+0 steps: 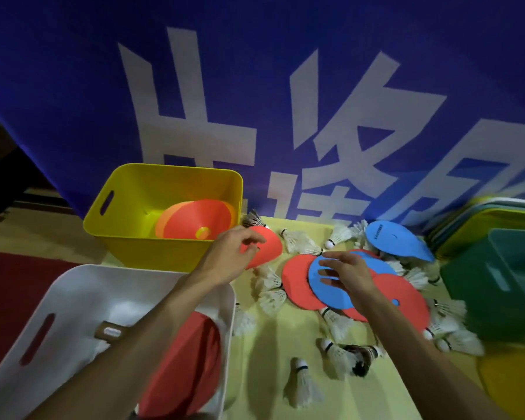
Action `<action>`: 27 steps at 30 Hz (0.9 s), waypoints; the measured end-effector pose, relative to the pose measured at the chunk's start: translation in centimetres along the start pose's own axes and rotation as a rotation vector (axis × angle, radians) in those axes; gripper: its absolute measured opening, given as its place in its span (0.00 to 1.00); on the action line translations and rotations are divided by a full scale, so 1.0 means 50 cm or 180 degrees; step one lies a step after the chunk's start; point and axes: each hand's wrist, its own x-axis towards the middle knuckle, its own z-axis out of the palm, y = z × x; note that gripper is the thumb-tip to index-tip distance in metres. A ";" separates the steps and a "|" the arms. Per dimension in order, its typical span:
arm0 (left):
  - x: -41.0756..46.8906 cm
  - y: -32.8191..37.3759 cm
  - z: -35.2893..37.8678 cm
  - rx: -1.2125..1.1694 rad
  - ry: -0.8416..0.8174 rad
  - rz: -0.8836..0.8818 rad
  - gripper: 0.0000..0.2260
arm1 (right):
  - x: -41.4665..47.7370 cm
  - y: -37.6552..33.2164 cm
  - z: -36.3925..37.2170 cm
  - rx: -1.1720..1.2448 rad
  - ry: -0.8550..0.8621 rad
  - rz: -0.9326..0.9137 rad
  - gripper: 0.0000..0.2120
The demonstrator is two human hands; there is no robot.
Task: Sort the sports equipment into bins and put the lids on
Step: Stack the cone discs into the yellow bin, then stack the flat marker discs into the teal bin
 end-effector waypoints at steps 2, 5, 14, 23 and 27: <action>-0.009 0.033 0.043 0.0026 -0.0160 -0.0095 0.10 | -0.001 0.019 -0.047 0.0065 0.0029 0.0020 0.08; -0.019 0.076 0.115 0.0001 -0.0417 -0.0221 0.11 | 0.001 0.047 -0.120 0.0117 0.0124 0.0013 0.08; -0.055 0.122 0.321 -0.0457 -0.0539 -0.0957 0.09 | 0.052 0.179 -0.330 -0.0032 0.0406 0.0188 0.08; -0.005 0.122 0.469 -0.0584 -0.0849 -0.1875 0.11 | 0.067 0.254 -0.406 -0.0499 0.0932 0.0235 0.18; 0.026 0.092 0.503 -0.0501 -0.0705 -0.2377 0.15 | 0.091 0.289 -0.404 -0.1034 0.1047 0.0137 0.25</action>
